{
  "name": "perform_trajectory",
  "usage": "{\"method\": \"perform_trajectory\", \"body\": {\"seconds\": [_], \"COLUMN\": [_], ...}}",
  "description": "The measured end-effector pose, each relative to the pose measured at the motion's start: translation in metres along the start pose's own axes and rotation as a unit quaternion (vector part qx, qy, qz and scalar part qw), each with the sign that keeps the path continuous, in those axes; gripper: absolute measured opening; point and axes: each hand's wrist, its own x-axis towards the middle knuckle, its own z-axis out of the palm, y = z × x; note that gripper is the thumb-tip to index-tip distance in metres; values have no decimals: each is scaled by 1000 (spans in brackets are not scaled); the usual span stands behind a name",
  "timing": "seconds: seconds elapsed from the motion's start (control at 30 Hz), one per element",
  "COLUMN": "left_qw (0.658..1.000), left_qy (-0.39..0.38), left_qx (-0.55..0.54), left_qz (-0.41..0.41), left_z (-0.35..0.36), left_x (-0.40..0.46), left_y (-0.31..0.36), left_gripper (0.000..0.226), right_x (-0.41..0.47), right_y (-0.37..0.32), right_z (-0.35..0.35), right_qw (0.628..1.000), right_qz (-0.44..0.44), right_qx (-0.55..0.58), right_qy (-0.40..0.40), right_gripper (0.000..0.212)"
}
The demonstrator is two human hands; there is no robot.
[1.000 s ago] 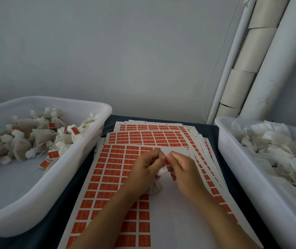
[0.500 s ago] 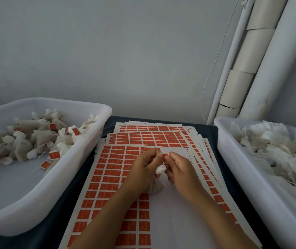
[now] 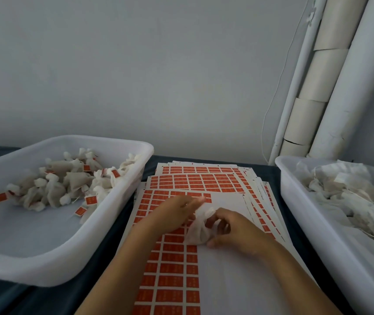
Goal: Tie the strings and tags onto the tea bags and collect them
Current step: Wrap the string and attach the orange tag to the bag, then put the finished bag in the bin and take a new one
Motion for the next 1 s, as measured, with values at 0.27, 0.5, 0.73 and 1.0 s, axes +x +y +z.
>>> {"method": "perform_trajectory", "body": {"seconds": [0.27, 0.5, 0.73, 1.0], "left_qw": [996, 933, 812, 827], "left_qy": [74, 309, 491, 446], "left_qx": [47, -172, -304, -317], "left_qz": [-15, -71, -81, -130], "left_z": [9, -25, -76, -92], "left_x": [-29, -26, -20, -21], "left_y": [-19, 8, 16, 2], "left_gripper": [19, 11, 14, 18], "right_x": [9, 52, 110, 129], "right_y": [-17, -84, -162, -171], "right_z": [1, -12, 0, 33], "right_qw": [999, 981, 961, 960], "right_qz": [-27, -60, -80, 7], "right_qx": [-15, 114, 213, 264], "right_qy": [16, 143, 155, 88], "right_gripper": [6, 10, 16, 23]}}
